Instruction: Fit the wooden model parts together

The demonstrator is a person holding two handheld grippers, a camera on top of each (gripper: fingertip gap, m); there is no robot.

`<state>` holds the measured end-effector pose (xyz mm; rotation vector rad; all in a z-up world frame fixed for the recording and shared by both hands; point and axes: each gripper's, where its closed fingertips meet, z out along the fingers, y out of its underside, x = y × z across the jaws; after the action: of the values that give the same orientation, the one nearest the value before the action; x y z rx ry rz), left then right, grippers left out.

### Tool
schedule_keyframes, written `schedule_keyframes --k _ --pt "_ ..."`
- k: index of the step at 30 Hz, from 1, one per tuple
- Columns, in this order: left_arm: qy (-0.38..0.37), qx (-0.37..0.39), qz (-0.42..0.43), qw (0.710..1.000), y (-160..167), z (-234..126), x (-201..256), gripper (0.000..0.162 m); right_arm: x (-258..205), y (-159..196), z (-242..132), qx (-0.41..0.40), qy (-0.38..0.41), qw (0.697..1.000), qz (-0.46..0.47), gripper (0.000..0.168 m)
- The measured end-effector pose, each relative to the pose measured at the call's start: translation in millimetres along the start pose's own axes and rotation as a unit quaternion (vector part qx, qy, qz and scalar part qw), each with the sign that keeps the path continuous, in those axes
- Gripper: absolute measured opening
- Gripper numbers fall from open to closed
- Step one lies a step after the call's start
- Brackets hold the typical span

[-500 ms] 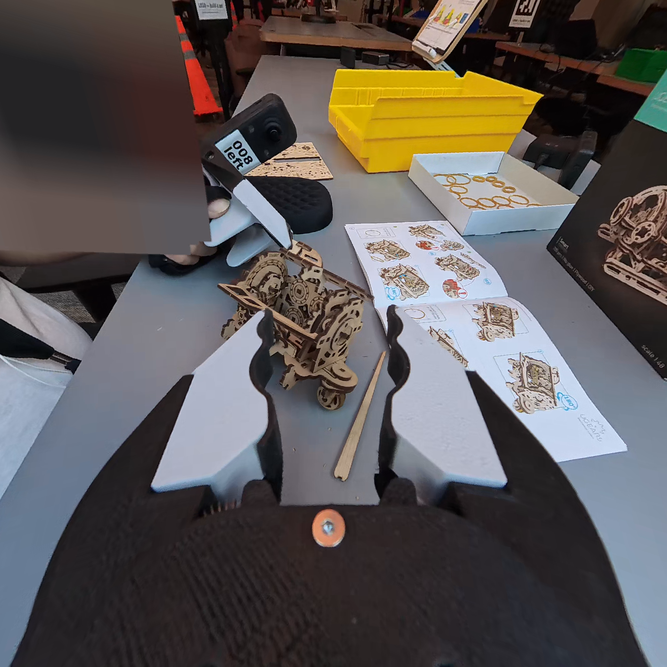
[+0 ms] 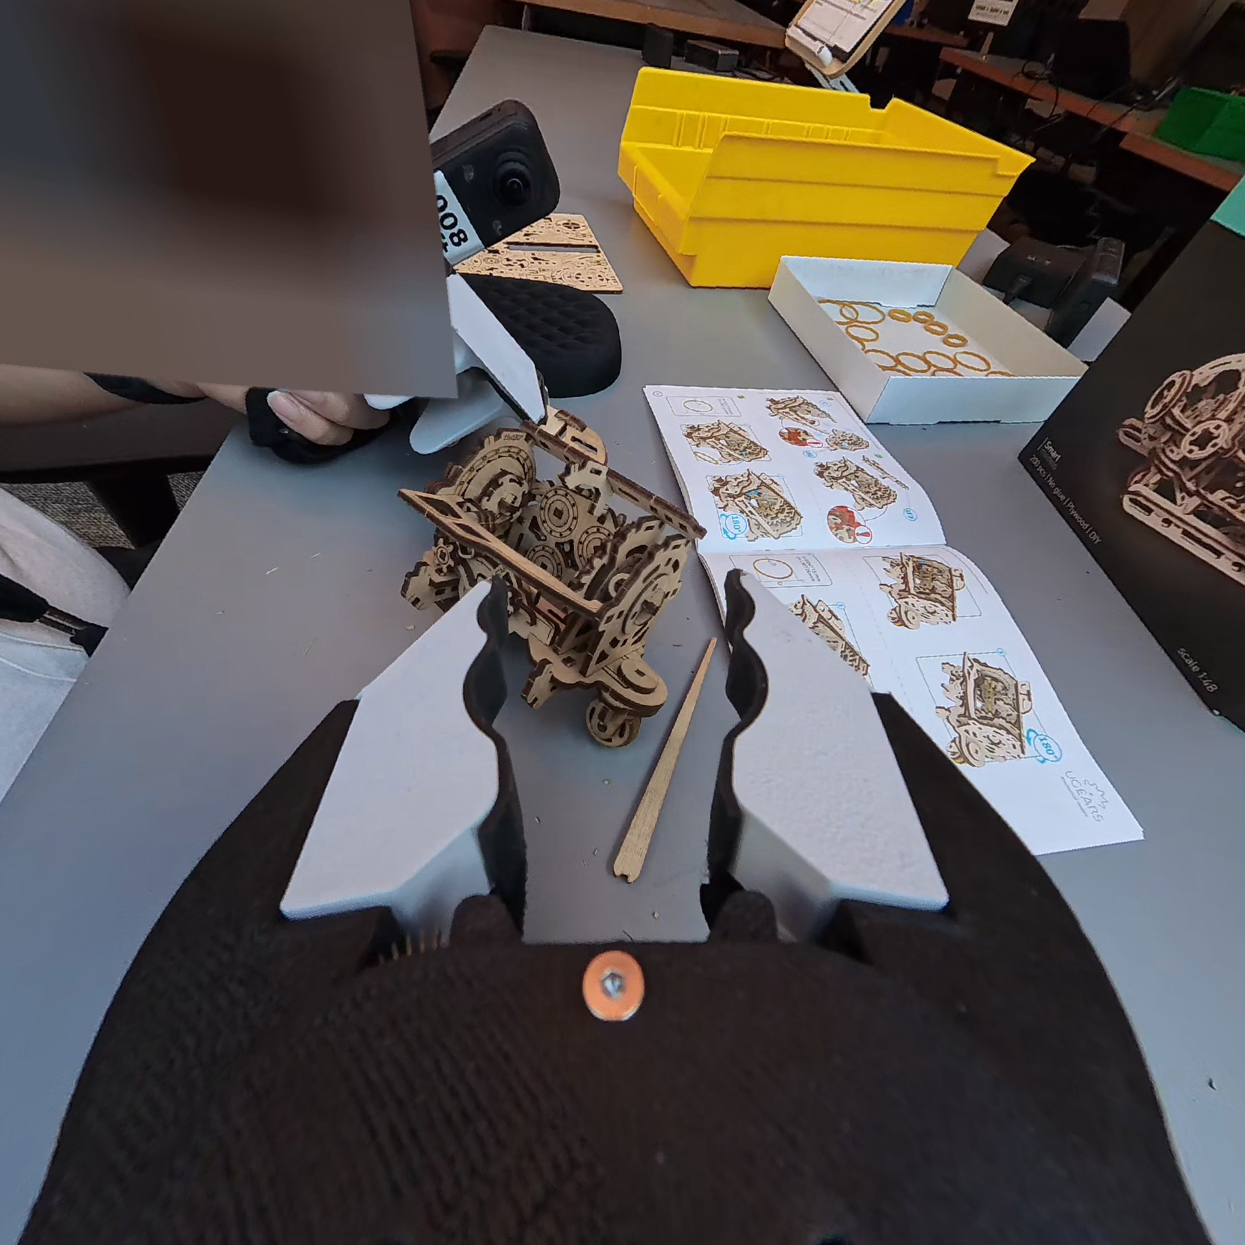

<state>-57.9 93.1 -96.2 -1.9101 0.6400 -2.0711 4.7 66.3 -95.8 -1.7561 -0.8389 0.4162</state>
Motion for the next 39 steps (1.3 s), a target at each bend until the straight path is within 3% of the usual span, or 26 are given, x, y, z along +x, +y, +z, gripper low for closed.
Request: schedule_keyframes --k 29,39 --pt "0.008 0.001 -0.006 1.000 1 4 2 0.000 -3 1 7 -0.007 0.010 1.000 -0.001 0.064" --pt "0.014 0.004 -0.009 1.000 0 2 2 0.000 1 -13 -3 0.032 0.011 0.999 0.021 0.065"
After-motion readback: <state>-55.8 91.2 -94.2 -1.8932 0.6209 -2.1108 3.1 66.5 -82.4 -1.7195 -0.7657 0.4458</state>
